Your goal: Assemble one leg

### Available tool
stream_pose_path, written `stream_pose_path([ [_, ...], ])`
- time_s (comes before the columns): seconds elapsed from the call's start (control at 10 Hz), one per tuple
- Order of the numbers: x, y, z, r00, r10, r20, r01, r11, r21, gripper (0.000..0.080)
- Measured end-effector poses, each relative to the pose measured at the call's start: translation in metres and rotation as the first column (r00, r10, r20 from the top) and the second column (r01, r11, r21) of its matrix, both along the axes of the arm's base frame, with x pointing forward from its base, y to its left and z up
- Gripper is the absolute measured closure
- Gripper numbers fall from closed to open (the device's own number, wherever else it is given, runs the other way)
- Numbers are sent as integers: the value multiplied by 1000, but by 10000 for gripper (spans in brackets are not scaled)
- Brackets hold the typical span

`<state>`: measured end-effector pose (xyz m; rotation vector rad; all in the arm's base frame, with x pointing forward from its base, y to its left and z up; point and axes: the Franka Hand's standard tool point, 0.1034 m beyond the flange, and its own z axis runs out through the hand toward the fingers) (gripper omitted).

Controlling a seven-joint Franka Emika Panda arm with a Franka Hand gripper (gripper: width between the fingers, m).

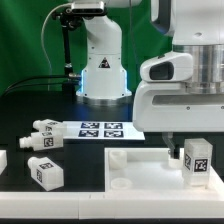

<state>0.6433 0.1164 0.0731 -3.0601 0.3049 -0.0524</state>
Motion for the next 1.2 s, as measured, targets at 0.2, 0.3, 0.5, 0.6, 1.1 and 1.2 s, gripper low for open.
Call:
stream_pose_path([
  [0.2,0,1,0,995,-101,-7,101,995,5,424],
  [0.3,-1,-1,-1,984,-179,-14,179,984,5,508],
  [0.5,-1,-1,-2,906,-422,-28,423,906,2,508],
  [0.6,-1,0,-2,838,-545,-35,545,838,-1,508],
  [1.1,0,-1,-3,242,-953,-183,970,243,19,508],
  [1.2,0,-1,-3,226,-957,-184,974,226,17,508],
])
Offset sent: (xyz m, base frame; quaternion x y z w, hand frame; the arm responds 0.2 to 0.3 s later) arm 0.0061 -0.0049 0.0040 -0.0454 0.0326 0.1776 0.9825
